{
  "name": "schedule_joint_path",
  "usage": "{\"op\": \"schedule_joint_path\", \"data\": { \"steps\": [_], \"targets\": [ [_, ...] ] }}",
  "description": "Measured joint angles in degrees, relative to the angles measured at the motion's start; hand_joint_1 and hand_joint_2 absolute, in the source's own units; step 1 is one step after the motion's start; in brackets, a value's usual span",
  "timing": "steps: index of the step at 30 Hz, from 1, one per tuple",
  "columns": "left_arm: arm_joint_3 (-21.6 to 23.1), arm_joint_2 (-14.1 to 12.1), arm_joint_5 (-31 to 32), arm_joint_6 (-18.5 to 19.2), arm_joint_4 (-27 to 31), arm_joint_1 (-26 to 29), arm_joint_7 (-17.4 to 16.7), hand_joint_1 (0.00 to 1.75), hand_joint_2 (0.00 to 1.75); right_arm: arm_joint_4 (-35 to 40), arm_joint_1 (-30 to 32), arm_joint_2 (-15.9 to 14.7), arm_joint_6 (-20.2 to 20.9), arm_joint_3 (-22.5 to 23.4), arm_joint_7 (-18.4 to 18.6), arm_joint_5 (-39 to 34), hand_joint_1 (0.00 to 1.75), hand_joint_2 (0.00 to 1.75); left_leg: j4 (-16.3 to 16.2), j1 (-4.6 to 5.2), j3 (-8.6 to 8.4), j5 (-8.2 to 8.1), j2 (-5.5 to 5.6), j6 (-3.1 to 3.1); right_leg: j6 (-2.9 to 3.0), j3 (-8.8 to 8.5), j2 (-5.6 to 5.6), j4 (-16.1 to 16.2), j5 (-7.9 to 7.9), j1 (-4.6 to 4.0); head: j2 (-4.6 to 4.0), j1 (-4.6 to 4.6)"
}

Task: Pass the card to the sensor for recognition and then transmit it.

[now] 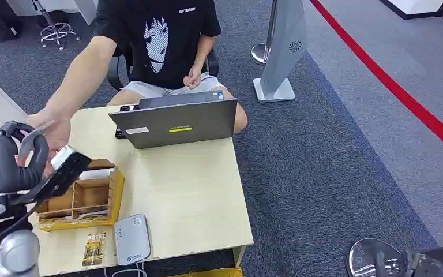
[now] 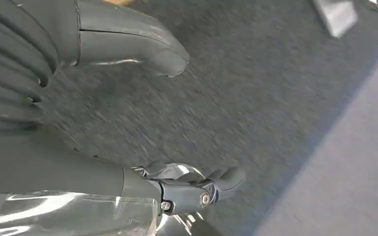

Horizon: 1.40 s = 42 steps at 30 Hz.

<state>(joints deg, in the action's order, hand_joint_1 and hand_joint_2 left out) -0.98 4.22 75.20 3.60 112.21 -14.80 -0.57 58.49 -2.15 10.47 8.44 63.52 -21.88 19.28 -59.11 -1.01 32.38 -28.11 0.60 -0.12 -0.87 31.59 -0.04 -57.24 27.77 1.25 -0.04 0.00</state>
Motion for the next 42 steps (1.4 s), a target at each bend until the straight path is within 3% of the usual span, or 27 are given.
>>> {"op": "schedule_joint_path", "data": {
  "steps": [6, 13, 14, 15, 16, 20, 24, 30, 35, 38, 42],
  "targets": [
    [0.5, -1.3, 7.7, 1.3, -9.4, -11.5, -1.3, 1.75, 1.75, -11.9, -3.4, -3.3, -1.8, -1.6, -0.8, 1.2, 0.0, 1.75, 0.0, 0.01, 0.0, 0.09, -0.03, 0.03, -0.05, 0.04, 0.09, 0.0, -0.11, 0.01, 0.0, 0.0],
    [2.1, -1.3, 9.6, 1.7, -14.7, -17.3, -2.4, 1.75, 1.75, -20.7, -4.2, -5.7, -4.3, -2.9, -0.1, 2.1, 0.0, 1.75, 0.0, 0.02, 0.06, 0.07, -0.07, 0.04, -0.05, 0.12, 0.13, 0.0, -0.1, 0.01, 0.0, -0.02],
    [2.2, -1.3, 9.8, 1.6, -15.0, -17.7, -2.5, 1.61, 1.75, -22.0, -4.1, -6.0, -5.1, -2.9, -0.1, 2.5, 0.0, 1.75, 0.0, 0.03, 0.08, 0.07, -0.07, 0.04, -0.05, 0.14, 0.13, 0.0, -0.1, 0.02, 0.0, 0.0],
    [2.2, -1.3, 9.8, 1.5, -15.1, -17.9, -2.5, 0.61, 1.75, -22.9, -4.1, -6.3, -5.7, -2.8, -0.1, 2.5, 0.0, 1.75, 0.0, 0.04, 0.08, 0.06, -0.08, 0.04, -0.05, 0.16, 0.14, 0.0, -0.1, 0.03, 0.0, -0.04],
    [2.3, -1.3, 9.9, 1.4, -15.2, -18.0, -2.5, 0.0, 1.75, -23.7, -4.0, -6.5, -6.1, -2.8, -0.1, 2.5, 0.0, 1.75, 0.0, 0.05, 0.09, 0.06, -0.1, 0.04, -0.05, 0.18, 0.16, 0.0, -0.1, 0.03, 0.0, -0.09],
    [2.4, -1.4, 9.8, 0.9, -15.2, -17.9, -2.5, 0.0, 1.75, -25.8, -3.7, -7.6, -6.4, -2.7, -1.8, 2.6, 0.0, 1.75, 0.0, 0.04, 0.14, 0.06, -0.09, 0.04, -0.05, 0.18, 0.15, 0.0, -0.1, 0.03, -0.02, -0.09],
    [2.3, -2.1, 7.8, 0.0, -14.2, -16.4, -1.5, 0.0, 1.75, -24.4, -3.5, -7.6, -3.8, -2.7, -2.5, 3.5, 0.0, 1.75, 0.0, 0.05, 0.15, 0.07, -0.1, 0.04, -0.05, 0.17, 0.13, 0.0, -0.1, 0.03, 0.0, -0.09],
    [2.2, -3.0, 3.1, -1.7, -8.9, -10.6, 1.4, 0.0, 1.75, -17.6, -2.5, -4.7, -1.3, -2.8, -2.2, 3.6, 0.0, 1.75, 0.0, 0.04, 0.17, 0.06, -0.09, 0.04, -0.06, 0.17, 0.11, 0.0, -0.07, 0.03, 0.0, -0.07],
    [2.0, -3.2, -8.2, -0.9, -1.3, -2.1, 4.5, 0.0, 1.75, -9.2, -0.5, -0.6, 2.6, -2.8, -2.4, 2.8, 0.0, 1.75, 0.1, 0.05, 0.2, 0.01, -0.1, 0.04, -0.05, 0.22, 0.13, 0.0, -0.01, 0.03, 0.0, -0.11],
    [2.0, -3.2, -15.4, -0.1, 3.2, 4.9, 7.3, 0.0, 1.75, -1.2, 1.0, 3.3, 6.9, -2.2, -0.4, -0.2, 0.0, 1.75, 0.1, 0.04, 0.2, -0.04, -0.15, 0.01, 0.0, 0.28, 0.14, 0.0, 0.04, 0.03, 0.0, -0.06],
    [2.0, -3.7, -19.9, 0.5, 6.8, 13.5, 8.7, 0.0, 1.75, 6.2, 4.9, 6.1, 5.0, -5.3, 1.7, -10.2, 0.0, 1.75, 0.1, 0.04, 0.21, -0.07, -0.13, 0.05, 0.02, 0.27, 0.1, 0.0, 0.1, 0.03, 0.0, -0.09]
  ]
}}
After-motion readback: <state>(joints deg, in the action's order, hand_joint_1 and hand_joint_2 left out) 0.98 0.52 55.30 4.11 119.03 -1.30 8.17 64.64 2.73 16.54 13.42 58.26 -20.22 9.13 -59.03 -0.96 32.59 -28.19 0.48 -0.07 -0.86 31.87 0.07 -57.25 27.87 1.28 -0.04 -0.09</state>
